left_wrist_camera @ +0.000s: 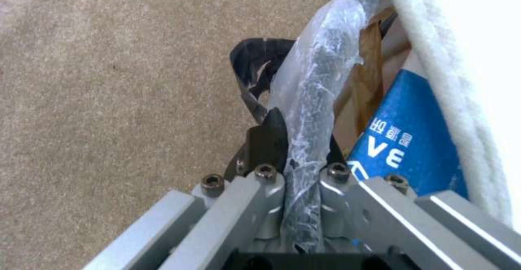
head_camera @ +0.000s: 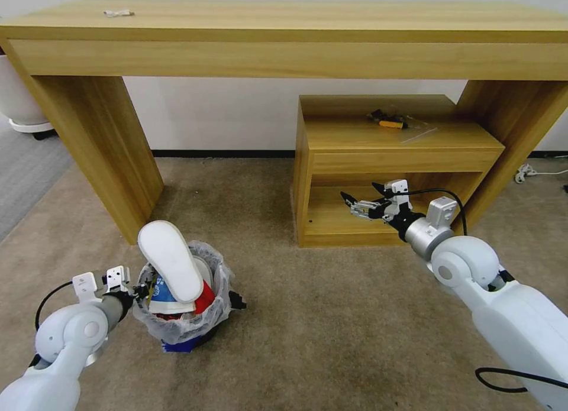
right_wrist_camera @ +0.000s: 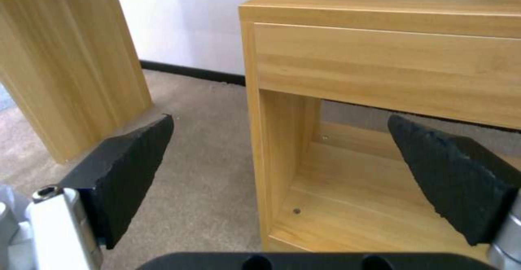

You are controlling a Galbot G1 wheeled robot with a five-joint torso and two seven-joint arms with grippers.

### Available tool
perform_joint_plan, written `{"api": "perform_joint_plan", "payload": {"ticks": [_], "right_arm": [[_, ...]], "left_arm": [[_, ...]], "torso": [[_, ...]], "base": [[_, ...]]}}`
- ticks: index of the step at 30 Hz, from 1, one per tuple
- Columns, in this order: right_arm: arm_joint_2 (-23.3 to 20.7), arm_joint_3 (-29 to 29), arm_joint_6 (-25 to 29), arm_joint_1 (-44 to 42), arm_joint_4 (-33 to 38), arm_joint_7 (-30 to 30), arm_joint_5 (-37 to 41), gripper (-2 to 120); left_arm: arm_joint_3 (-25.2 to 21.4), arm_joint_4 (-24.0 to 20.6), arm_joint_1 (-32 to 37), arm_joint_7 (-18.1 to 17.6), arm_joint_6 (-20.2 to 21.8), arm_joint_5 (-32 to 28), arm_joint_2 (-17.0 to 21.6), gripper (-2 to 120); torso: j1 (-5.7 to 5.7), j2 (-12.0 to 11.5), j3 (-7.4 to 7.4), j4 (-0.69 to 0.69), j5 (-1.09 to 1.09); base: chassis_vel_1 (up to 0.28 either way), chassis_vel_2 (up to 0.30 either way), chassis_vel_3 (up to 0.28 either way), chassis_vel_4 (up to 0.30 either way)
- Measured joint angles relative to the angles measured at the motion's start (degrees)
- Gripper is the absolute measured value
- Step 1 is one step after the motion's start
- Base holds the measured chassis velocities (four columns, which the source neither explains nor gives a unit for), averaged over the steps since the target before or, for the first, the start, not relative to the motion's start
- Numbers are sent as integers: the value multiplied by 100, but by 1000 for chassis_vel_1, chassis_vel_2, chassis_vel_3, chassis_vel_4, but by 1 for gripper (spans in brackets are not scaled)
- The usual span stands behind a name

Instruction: Pick up the trash bin and place the garbage on the floor into it.

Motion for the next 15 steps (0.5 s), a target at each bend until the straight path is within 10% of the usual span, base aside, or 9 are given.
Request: {"api": "perform_joint_plan", "payload": {"ticks": [8, 15], "right_arm": [[11, -30, -5, 11, 3, 37, 34, 100], [50, -88, -7, 7, -9, 63, 31, 100]], "left_arm": [[2, 62, -17, 18, 0, 21, 0, 1], [-48, 114, -10, 52, -1, 84, 17, 31]], "torso": [[0, 0, 0, 0, -1], [0, -1, 0, 0, -1]], "base": [[0, 0, 0, 0], [0, 0, 0, 0]]}}
